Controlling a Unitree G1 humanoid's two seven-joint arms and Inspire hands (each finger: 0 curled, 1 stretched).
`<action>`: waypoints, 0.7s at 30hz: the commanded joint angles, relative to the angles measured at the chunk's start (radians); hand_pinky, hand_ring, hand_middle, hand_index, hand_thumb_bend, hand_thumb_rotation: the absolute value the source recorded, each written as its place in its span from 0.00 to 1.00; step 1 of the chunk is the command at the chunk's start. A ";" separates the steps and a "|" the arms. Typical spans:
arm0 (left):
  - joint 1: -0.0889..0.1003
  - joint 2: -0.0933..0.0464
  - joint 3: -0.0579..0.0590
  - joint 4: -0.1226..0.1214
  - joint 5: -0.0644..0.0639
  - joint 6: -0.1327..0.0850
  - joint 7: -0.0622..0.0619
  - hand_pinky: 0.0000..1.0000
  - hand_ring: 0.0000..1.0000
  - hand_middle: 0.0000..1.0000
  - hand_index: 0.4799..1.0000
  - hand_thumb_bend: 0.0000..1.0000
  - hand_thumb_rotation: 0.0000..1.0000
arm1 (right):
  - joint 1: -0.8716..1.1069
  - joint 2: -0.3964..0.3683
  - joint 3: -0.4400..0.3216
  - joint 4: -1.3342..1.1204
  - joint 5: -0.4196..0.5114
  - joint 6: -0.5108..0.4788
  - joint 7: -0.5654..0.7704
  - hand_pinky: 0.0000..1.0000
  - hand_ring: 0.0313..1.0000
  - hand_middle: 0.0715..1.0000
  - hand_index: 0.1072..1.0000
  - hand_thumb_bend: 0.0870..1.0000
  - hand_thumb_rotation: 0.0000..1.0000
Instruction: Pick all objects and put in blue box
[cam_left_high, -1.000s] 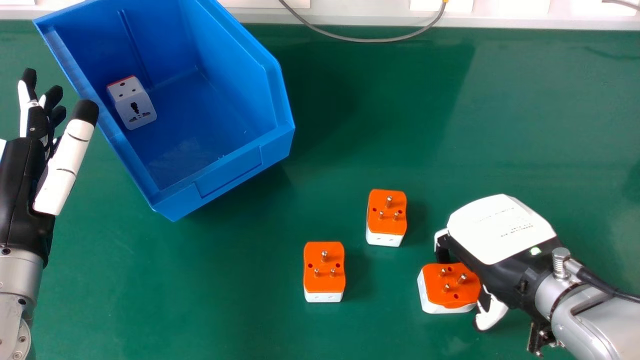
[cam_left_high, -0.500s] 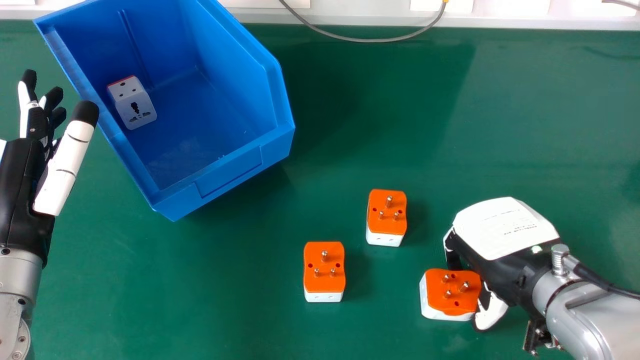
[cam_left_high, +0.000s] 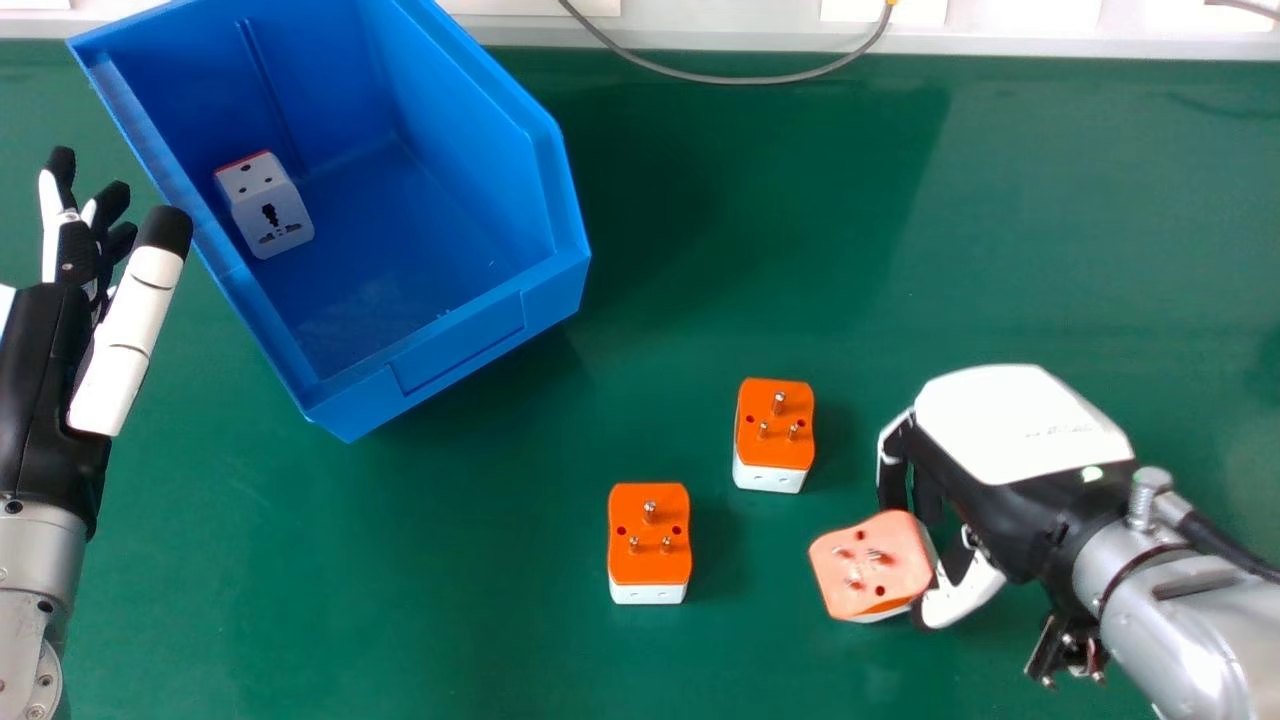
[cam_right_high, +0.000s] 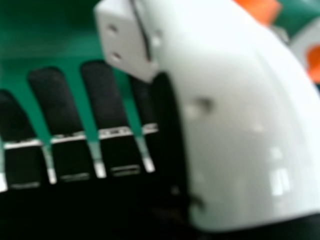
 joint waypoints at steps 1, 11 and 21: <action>-0.014 0.006 0.002 -0.008 -0.014 -0.007 0.001 0.91 0.96 0.98 0.96 0.67 0.94 | -0.002 -0.014 -0.044 -0.111 0.020 0.001 0.024 0.22 0.35 0.46 0.47 0.46 0.00; -0.013 0.013 -0.012 0.004 0.005 -0.027 0.006 0.93 0.97 0.99 0.99 0.58 0.93 | -0.147 0.064 -0.074 -0.296 0.117 -0.008 0.080 0.10 0.17 0.44 0.43 0.46 0.00; 0.059 -0.014 -0.011 -0.083 -0.009 -0.023 0.010 0.93 0.97 0.99 1.00 0.60 0.93 | -0.370 0.164 -0.010 -0.054 0.202 -0.196 -0.159 0.03 0.06 0.43 0.42 0.47 0.00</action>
